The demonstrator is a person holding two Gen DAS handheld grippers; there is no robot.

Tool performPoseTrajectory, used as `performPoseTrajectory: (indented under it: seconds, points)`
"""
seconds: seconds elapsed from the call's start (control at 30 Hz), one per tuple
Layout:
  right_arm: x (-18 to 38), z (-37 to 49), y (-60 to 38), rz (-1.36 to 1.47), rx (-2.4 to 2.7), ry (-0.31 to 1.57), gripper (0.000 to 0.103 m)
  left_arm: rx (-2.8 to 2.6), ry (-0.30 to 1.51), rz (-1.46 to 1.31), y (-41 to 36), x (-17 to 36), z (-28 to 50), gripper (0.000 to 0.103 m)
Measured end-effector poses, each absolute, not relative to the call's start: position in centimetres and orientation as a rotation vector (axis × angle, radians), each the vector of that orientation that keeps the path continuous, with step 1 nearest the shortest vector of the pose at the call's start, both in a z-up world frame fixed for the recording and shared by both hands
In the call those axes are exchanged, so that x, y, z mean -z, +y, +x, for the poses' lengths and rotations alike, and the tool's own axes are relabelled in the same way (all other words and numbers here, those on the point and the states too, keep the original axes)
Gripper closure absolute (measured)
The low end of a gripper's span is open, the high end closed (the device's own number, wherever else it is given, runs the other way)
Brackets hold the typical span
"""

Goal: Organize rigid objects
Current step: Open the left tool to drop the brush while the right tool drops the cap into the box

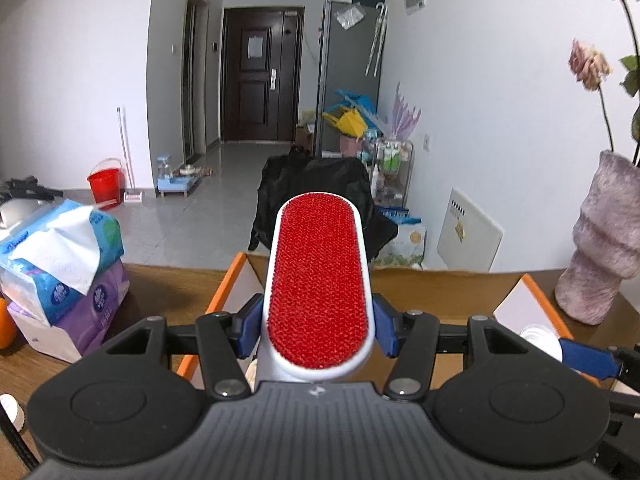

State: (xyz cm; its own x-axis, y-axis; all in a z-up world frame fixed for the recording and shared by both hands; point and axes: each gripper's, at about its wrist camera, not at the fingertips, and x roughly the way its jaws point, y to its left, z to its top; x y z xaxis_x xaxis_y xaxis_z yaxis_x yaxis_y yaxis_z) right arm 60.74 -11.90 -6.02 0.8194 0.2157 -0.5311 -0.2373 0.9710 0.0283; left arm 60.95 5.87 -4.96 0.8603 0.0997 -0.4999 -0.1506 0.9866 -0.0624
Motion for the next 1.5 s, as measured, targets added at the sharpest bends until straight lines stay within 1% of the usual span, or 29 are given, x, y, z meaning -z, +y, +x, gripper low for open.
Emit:
performPoseTrajectory:
  seconds: [0.1, 0.2, 0.23, 0.27, 0.3, 0.33, 0.37, 0.4, 0.63, 0.87, 1.13, 1.5]
  points:
    - [6.5, 60.9, -11.4, -0.057, -0.249, 0.573, 0.064, -0.129, 0.542, -0.119, 6.4, 5.4, 61.3, 0.047]
    - [6.8, 61.0, -11.3, -0.056, -0.251, 0.576, 0.064, -0.126, 0.606, -0.092, 6.2, 6.0, 62.0, 0.045]
    - [6.9, 61.0, -11.3, -0.055, -0.252, 0.580, 0.064, -0.133, 0.641, -0.075, 6.1, 6.2, 62.2, 0.044]
    - [7.0, 61.1, -11.3, -0.053, -0.250, 0.587, 0.061, -0.144, 0.653, -0.068, 6.0, 6.2, 62.1, 0.039]
    - [7.1, 61.2, -11.4, -0.056, -0.250, 0.598, 0.054, -0.163, 0.650, -0.062, 6.2, 6.1, 61.9, 0.020]
    - [7.2, 61.2, -11.4, -0.061, -0.244, 0.610, 0.027, -0.184, 0.633, -0.063, 6.5, 5.8, 61.3, 0.002]
    - [7.2, 61.1, -11.5, -0.061, -0.228, 0.603, 0.003, -0.197, 0.602, -0.072, 6.9, 5.3, 60.5, 0.000]
    - [7.1, 60.8, -11.6, -0.059, -0.212, 0.585, 0.000, -0.206, 0.576, -0.080, 7.3, 4.9, 59.8, 0.000]
    - [6.5, 59.6, -11.4, -0.064, -0.221, 0.561, 0.000, -0.210, 0.513, -0.118, 9.1, 3.0, 57.0, 0.000]
    - [5.4, 57.7, -11.7, -0.060, -0.233, 0.515, 0.000, -0.236, 0.517, -0.076, 8.7, 2.9, 55.7, 0.000]
    - [3.9, 54.4, -13.1, -0.039, -0.231, 0.462, 0.000, -0.222, 0.456, -0.083, 8.1, 2.3, 51.7, 0.000]
    - [3.5, 48.9, -15.7, -0.041, -0.222, 0.440, 0.000, -0.256, 0.446, -0.106, 8.6, 2.5, 46.2, 0.000]
